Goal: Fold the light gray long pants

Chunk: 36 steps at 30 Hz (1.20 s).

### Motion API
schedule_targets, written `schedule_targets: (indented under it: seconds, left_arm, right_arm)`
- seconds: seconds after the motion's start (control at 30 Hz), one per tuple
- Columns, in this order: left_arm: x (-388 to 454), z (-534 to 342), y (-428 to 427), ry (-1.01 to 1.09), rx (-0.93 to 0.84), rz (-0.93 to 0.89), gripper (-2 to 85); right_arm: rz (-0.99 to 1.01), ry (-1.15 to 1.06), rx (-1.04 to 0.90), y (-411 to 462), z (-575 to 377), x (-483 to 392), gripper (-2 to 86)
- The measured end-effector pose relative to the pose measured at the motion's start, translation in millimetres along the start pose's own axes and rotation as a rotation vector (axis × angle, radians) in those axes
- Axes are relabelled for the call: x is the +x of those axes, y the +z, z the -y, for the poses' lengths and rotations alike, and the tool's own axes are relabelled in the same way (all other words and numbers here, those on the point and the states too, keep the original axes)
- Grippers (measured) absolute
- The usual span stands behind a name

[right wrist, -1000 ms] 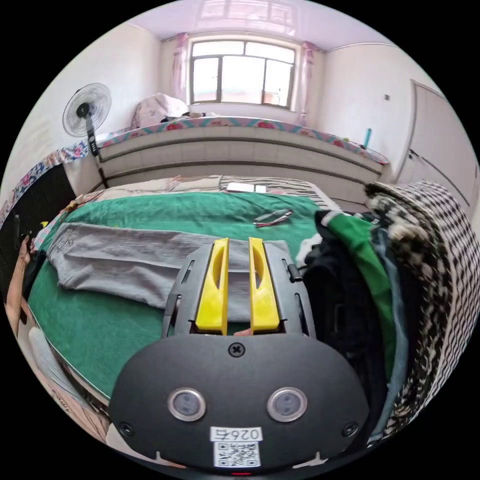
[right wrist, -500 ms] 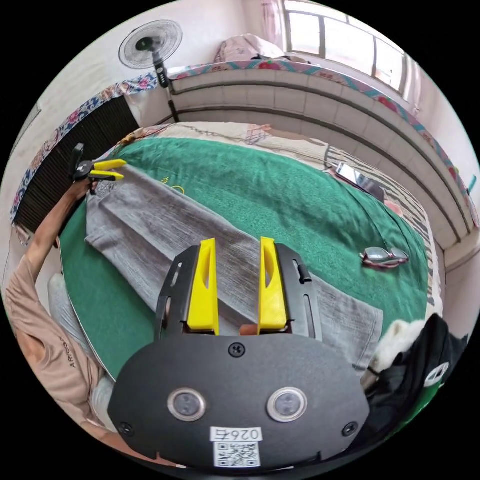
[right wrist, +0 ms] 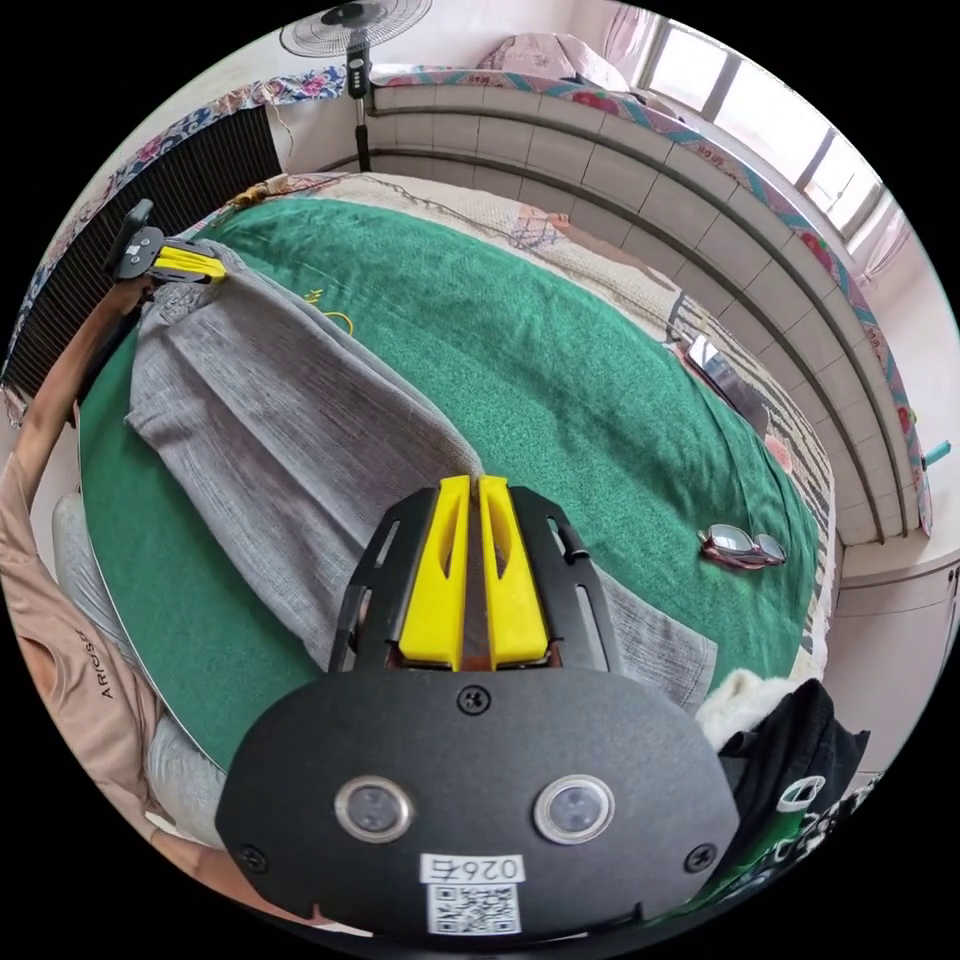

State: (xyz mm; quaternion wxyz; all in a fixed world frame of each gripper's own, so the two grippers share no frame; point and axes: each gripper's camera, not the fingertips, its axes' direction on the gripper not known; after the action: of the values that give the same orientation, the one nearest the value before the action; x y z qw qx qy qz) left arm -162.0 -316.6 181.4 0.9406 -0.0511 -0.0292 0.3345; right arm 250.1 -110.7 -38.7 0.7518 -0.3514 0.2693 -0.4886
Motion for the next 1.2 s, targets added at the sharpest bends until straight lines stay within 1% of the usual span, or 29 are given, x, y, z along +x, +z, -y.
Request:
schedule_targets:
  seconds: [0.2, 0.27, 0.4, 0.5, 0.67, 0.77, 0.9, 0.97, 1.0, 1.03, 1.1, 1.2]
  left_arm:
    - [23.2, -38.6, -53.8, -0.001, 0.126, 0.027, -0.7]
    - [41.7, -67.1, -76.8, -0.004, 0.176, 0.017, -0.7]
    - [86.0, -118.3, -103.4, 0.007, 0.224, -0.011, -0.7]
    - [125.6, -160.9, -114.9, 0.005, 0.246, -0.075, -0.7]
    - [182.4, -215.9, -118.4, -0.012, 0.231, -0.173, -0.7]
    - [201.2, -233.4, -113.4, 0.019, 0.168, -0.179, -0.7]
    - [196.1, -244.9, -100.5, -0.006, 0.125, -0.209, -0.7]
    - [184.5, -252.5, -98.1, -0.050, 0.117, -0.277, -0.8]
    - [182.2, -254.5, -99.6, -0.059, 0.118, -0.287, -0.8]
    - [179.1, -258.8, -104.6, -0.063, 0.118, -0.295, -0.9]
    - [175.9, -266.3, -116.7, -0.050, 0.139, -0.305, -0.9]
    - [160.1, -274.6, -136.1, -0.094, 0.235, -0.274, -1.0]
  right_arm:
    - [-0.070, -0.018, 0.154, -47.1, -38.2, -29.2, -1.4]
    - [-0.105, -0.040, 0.209, -68.2, -61.7, -49.3, -1.5]
    - [-0.118, -0.075, 0.258, -93.1, -106.5, -83.3, -1.5]
    - [-0.089, -0.078, 0.259, -100.8, -148.4, -106.6, -1.5]
    - [0.036, -0.031, 0.228, -97.3, -212.6, -125.3, -1.5]
    - [0.104, -0.015, 0.225, -97.3, -240.8, -131.2, -1.5]
    - [0.244, -0.025, 0.188, -92.1, -264.4, -134.0, -1.4]
    - [0.339, -0.034, 0.087, -80.4, -272.2, -132.8, -1.3]
    - [0.347, -0.035, 0.055, -77.8, -274.4, -132.7, -1.2]
    - [0.321, -0.035, 0.004, -75.4, -279.9, -132.9, -1.2]
    - [0.244, -0.032, 0.016, -83.5, -291.6, -133.5, -1.2]
    - [0.174, 0.016, 0.155, -109.6, -305.8, -126.8, -1.2]
